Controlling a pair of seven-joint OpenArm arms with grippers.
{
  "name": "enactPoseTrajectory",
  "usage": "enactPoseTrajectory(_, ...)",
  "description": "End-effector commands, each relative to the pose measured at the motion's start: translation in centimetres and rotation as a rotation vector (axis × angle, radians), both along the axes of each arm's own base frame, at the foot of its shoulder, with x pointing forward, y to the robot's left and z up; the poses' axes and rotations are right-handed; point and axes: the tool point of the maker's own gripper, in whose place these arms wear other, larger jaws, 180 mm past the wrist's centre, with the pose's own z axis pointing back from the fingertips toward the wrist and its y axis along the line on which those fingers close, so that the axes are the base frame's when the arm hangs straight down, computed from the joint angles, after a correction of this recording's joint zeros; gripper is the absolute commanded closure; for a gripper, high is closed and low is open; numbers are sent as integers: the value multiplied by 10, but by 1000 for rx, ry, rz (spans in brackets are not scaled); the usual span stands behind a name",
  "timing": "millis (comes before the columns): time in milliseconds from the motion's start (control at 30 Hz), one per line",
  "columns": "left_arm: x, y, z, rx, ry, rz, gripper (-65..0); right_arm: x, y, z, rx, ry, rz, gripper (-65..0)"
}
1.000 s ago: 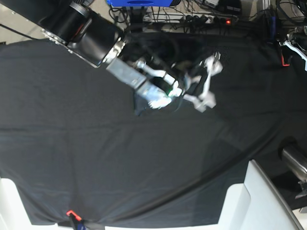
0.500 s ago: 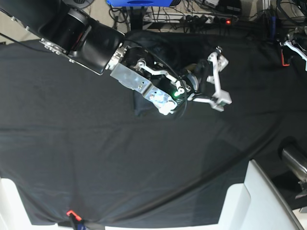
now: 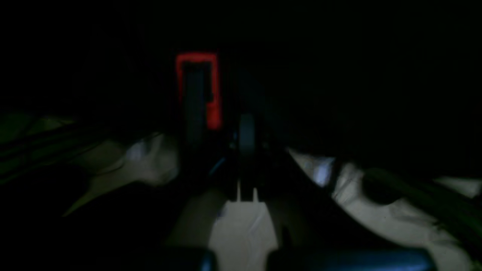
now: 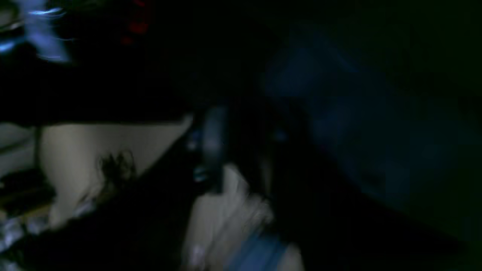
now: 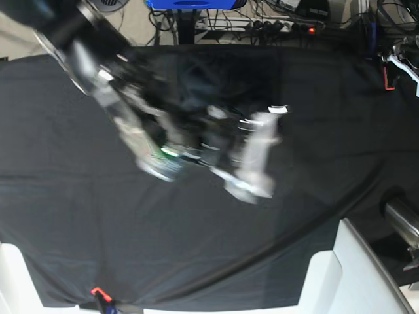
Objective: Fold the T-shirt properly
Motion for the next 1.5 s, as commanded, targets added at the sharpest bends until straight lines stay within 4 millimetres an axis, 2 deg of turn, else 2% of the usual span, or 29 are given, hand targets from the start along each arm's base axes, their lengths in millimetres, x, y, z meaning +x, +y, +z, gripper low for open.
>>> enactPoseTrajectory(0,9,10,12,46,-18,-24,0,7,6,14,59,-22,-17,-20)
enactPoseTrajectory(33,13,10,12,58,-18,-28,0,4,-1,5,44,-5,-34,0)
enactPoseTrajectory(100,13,14,10,74,2,-28,0,-1,-12,-11,27,11,-67,-20)
enactPoseTrajectory(167,16,11,9,76,-2,-30,0,-3,-19,-26,7,16,-89,-11)
enactPoseTrajectory(300,19,6,9,72,-10,-37,0,-13,-19,-51,-36,46,-75,-6)
enactPoseTrajectory(467,19,5,8,70,-9,-38,0,-16,-23,-70,-68,53,-81,-6)
enactPoseTrajectory(600,18,7,9,73,-11,-35,0,-20,-22,-71,-73,56,-67,-6)
enactPoseTrajectory(767,19,6,9,71,-11,-38,0,-41,-7,-73,-77,63,8,-6)
enactPoseTrajectory(1067,30,6,11,71,-30,-37,0,-47,16,-75,-114,31,134,-6)
enactPoseTrajectory(1167,30,6,11,72,-31,-38,0,-61,35,-77,-149,-1,259,-8)
enactPoseTrajectory(1233,30,6,11,72,-31,-38,0,-74,41,-82,-191,1,342,-8)
enactPoseTrajectory(1300,30,6,11,71,-30,-37,0,-83,51,-79,-204,5,394,-8)
enactPoseTrajectory(1400,29,6,9,68,-27,-35,0,-83,56,-72,-202,-9,418,-8)
enactPoseTrajectory(1467,29,6,10,69,-28,-36,0,-70,59,-61,-167,-26,376,-8)
